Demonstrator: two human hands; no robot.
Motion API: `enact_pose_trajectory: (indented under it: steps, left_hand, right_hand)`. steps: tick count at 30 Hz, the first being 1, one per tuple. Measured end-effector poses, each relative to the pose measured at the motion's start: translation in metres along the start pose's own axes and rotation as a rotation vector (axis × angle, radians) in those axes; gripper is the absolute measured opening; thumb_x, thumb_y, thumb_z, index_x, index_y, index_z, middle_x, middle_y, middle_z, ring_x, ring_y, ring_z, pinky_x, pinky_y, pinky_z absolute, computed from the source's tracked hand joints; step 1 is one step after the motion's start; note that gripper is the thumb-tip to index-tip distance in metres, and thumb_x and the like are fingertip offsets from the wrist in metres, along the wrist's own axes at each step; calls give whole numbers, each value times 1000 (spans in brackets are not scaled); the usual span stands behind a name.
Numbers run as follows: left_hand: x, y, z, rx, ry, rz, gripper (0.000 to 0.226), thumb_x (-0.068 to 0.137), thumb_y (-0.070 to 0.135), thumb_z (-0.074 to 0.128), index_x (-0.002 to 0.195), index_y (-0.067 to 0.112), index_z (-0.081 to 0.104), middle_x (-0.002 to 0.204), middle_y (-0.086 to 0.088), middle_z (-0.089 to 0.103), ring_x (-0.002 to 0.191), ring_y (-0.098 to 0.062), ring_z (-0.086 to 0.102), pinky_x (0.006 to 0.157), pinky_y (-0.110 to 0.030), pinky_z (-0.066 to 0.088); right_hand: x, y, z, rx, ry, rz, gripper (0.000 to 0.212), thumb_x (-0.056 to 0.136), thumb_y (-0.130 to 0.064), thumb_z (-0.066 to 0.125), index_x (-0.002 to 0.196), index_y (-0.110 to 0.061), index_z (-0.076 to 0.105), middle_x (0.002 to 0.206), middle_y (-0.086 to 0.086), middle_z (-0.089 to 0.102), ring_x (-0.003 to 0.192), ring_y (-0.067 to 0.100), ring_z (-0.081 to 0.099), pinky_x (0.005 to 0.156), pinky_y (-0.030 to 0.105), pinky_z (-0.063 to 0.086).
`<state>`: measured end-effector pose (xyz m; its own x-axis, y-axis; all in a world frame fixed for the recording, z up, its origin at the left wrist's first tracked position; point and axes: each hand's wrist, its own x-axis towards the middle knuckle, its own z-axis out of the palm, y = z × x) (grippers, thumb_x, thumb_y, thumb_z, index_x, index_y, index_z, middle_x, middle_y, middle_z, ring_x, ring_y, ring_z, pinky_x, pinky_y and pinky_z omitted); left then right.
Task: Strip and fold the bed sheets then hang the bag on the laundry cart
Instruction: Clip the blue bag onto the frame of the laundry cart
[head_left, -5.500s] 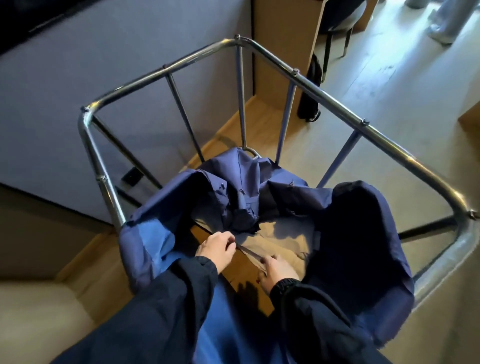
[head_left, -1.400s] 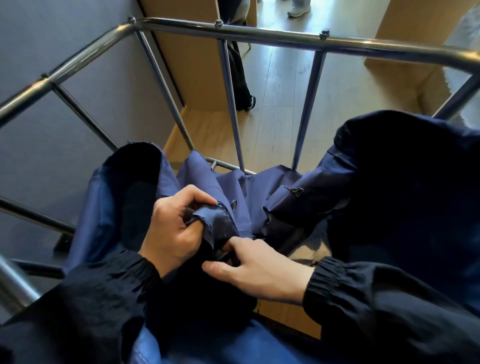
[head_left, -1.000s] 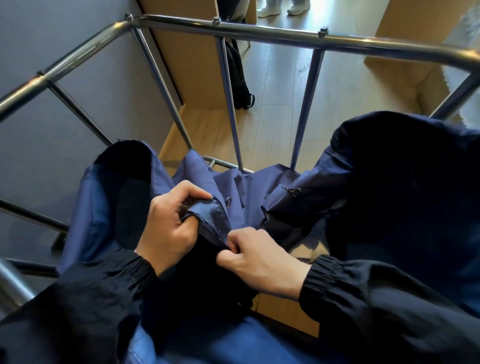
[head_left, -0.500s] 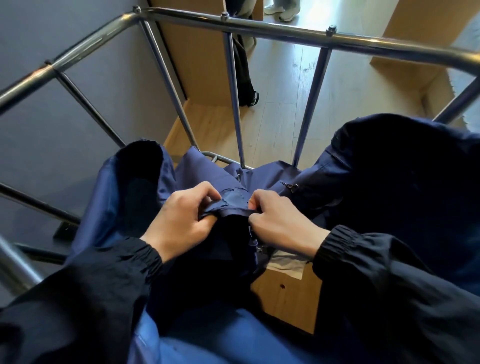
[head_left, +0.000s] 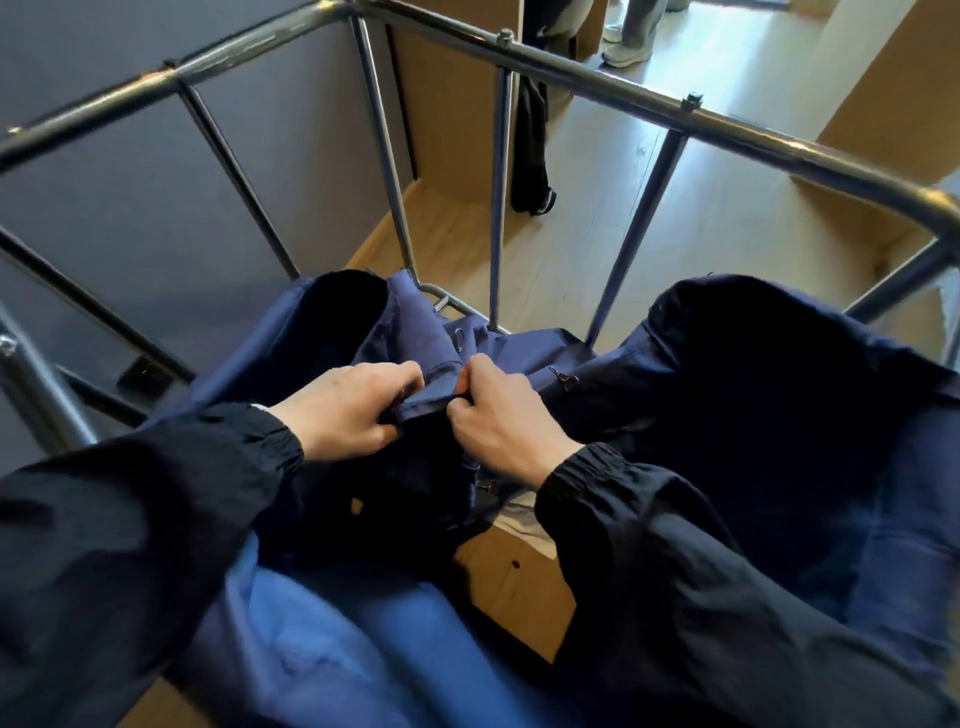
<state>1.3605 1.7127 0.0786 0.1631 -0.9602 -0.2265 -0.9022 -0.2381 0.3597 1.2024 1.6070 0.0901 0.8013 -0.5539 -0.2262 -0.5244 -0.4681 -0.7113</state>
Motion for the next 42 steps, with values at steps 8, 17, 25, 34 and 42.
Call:
enact_pose_trajectory:
  steps: [8, 17, 25, 34, 42]
  left_hand:
    - [-29, 30, -1, 56, 0, -270, 10, 81, 30, 59, 83, 25, 51, 83, 2, 61, 79, -24, 60, 71, -38, 49]
    - [-99, 78, -1, 59, 225, -210, 40, 75, 54, 33, 91, 32, 62, 83, 17, 65, 74, -4, 59, 69, -36, 51]
    - [-166, 114, 17, 73, 371, 78, 39, 91, 35, 40, 66, 16, 63, 61, 5, 60, 56, -17, 50, 72, -34, 39]
    - [-166, 112, 18, 129, 461, -37, 27, 76, 29, 41, 58, 19, 58, 48, -1, 52, 48, -28, 43, 64, -27, 20]
    - [-161, 107, 14, 81, 439, -73, 21, 73, 27, 37, 53, 22, 34, 47, -8, 49, 45, -26, 38, 57, -35, 39]
  right_hand:
    - [-8, -13, 6, 35, -66, -68, 14, 90, -17, 41, 99, -5, 42, 99, 18, 54, 86, 36, 51, 70, 37, 40]
    - [-19, -19, 12, 99, -77, -133, 3, 79, -12, 40, 81, -10, 40, 84, 14, 54, 77, 32, 52, 61, 34, 34]
    - [-41, -31, 28, 195, -31, -136, 7, 80, -19, 45, 73, -18, 47, 83, 10, 62, 82, 29, 57, 72, 37, 47]
    - [-89, -67, -10, 182, 29, -270, 14, 84, -9, 45, 87, -18, 56, 70, 0, 57, 63, 18, 52, 59, 33, 44]
    - [-158, -75, 8, 282, -97, -311, 23, 81, -3, 48, 83, -23, 57, 63, -14, 54, 60, 0, 47, 58, 17, 35]
